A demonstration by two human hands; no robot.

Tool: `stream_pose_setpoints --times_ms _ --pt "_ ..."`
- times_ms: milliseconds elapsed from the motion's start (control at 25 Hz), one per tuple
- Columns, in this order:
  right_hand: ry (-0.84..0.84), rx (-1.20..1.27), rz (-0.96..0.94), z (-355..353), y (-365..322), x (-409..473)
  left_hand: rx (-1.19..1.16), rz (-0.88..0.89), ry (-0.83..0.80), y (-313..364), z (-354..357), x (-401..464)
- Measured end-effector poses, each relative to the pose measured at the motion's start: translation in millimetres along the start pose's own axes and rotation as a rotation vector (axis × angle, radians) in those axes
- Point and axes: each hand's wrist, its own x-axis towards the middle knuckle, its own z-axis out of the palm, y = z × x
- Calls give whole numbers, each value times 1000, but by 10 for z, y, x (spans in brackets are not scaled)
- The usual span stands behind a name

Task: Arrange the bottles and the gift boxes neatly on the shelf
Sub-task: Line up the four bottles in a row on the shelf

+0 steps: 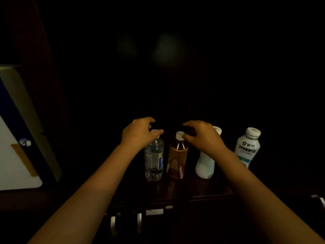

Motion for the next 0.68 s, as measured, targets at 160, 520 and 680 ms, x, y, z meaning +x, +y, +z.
stream_pose_setpoints --times_ms 160,520,680 --pt "-103 -58 -68 181 233 308 151 -64 46 120 316 166" --pt "-244 54 -106 243 326 440 83 -44 7 -3 304 178" --pt "-310 126 -53 175 397 495 30 -34 1 -15 276 187"
